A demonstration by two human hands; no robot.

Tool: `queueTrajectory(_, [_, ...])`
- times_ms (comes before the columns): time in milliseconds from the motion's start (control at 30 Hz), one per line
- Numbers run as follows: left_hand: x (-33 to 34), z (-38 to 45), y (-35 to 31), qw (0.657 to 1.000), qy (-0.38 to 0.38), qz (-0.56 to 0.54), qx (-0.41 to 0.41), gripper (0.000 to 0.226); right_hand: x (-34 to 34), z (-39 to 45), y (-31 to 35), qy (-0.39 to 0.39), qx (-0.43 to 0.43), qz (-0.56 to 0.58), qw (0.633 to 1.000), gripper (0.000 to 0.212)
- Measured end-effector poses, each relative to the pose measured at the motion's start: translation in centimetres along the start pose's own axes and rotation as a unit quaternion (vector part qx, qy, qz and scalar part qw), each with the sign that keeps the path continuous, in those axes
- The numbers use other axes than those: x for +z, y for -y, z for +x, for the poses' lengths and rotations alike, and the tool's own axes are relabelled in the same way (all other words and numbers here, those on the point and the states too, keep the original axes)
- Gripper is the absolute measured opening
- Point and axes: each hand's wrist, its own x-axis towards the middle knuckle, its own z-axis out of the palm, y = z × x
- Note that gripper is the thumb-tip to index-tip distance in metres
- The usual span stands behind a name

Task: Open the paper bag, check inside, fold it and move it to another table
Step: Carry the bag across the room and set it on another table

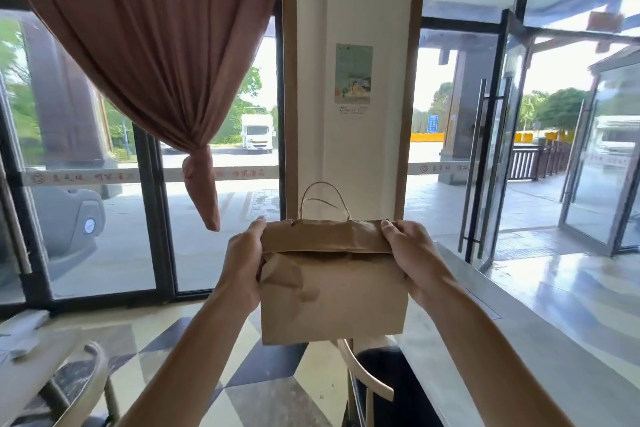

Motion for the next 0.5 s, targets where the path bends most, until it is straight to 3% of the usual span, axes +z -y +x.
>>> queueTrajectory(267, [0.6, 18.3, 0.1, 0.999, 0.049, -0.004, -0.022, 0.032, 7.1, 14.3, -1.9, -0.064, -0.001, -0.036, 0.997, 0.033])
queueTrajectory(500, [3.6, 30.4, 1.4, 0.995, 0.094, -0.007, -0.039, 0.031, 9.5, 24.4, -4.4, -0.113, 0.013, -0.081, 0.990, 0.040])
